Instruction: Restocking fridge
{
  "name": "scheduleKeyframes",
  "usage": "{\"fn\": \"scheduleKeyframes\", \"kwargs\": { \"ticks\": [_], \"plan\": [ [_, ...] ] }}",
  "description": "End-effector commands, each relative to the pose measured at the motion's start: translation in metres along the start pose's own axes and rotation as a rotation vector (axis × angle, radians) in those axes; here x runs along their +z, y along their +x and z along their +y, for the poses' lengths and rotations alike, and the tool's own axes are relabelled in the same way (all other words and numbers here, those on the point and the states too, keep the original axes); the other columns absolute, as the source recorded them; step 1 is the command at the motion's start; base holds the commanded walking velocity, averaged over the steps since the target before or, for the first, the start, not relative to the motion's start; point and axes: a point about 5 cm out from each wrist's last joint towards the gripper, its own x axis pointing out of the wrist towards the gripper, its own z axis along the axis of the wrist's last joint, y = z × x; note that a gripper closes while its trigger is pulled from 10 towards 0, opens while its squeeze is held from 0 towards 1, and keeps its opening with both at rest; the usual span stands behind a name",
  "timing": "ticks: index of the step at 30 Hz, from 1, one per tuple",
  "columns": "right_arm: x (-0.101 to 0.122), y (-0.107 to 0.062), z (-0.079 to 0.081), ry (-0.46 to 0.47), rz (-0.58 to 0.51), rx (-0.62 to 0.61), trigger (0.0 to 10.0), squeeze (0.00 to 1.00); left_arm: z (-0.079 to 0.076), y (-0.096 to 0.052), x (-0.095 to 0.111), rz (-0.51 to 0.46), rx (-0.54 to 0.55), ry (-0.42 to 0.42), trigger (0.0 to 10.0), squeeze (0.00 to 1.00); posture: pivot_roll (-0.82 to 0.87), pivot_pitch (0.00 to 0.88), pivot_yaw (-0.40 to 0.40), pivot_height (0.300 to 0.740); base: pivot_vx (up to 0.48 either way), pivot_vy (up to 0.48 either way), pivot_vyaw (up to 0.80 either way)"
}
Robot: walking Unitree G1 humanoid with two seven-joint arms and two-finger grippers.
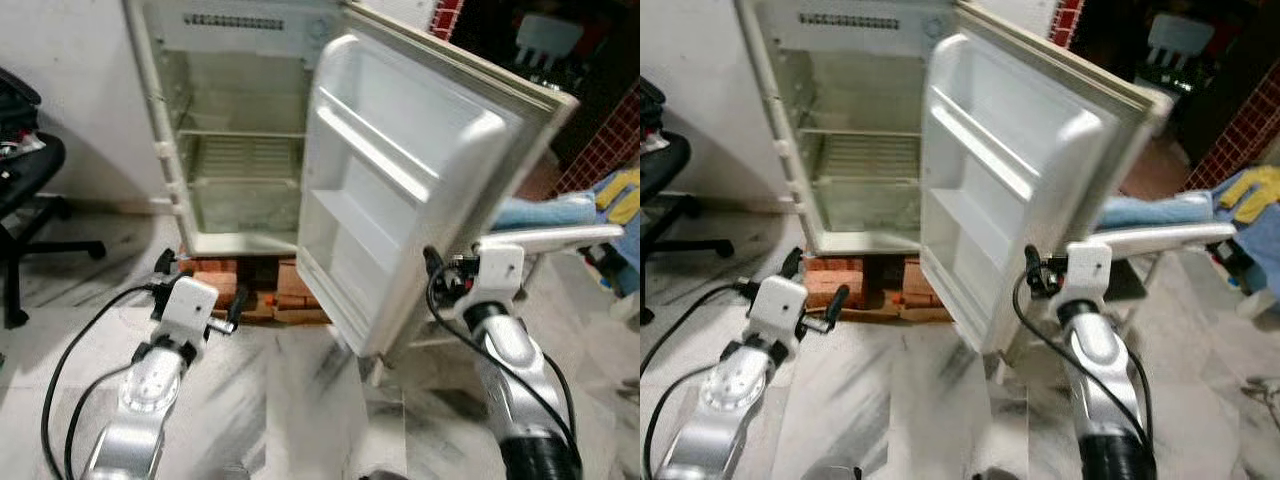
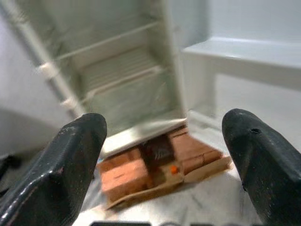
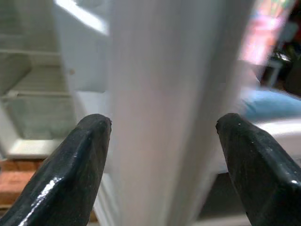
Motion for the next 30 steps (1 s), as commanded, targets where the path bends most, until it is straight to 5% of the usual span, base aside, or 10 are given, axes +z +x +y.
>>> {"fn": "scheduleKeyframes", "kwargs": {
  "ticks": [1,6,11,22,30],
  "plan": [
    [-0.005,0.007,0.001,0.053,0.015,-0.051,10.0,0.00,0.000,0.007,-0.002,0.020,-0.056,0.055,10.0,0.00,0.13,0.000,0.006,0.740,0.000,0.000,0.00],
    [0.015,0.023,0.019,0.064,-0.065,-0.035,10.0,0.00,0.018,0.028,0.017,-0.033,-0.054,0.070,10.0,0.00,0.07,0.000,0.067,0.740,0.000,0.000,0.00],
    [0.016,0.016,0.005,0.105,-0.061,-0.119,10.0,0.00,0.013,0.042,0.026,-0.052,-0.056,0.059,10.0,0.00,0.04,0.000,0.067,0.740,0.000,0.000,0.00],
    [0.034,0.002,0.007,0.000,-0.135,-0.015,10.0,0.00,0.016,0.029,0.009,-0.046,0.085,-0.035,10.0,0.00,0.07,0.000,-0.026,0.740,0.000,0.000,0.00],
    [0.012,-0.004,0.015,0.005,-0.026,0.049,10.0,0.00,0.013,0.022,0.006,-0.043,0.131,-0.047,10.0,0.00,0.16,0.000,-0.116,0.740,0.000,0.000,0.00]
  ]
}}
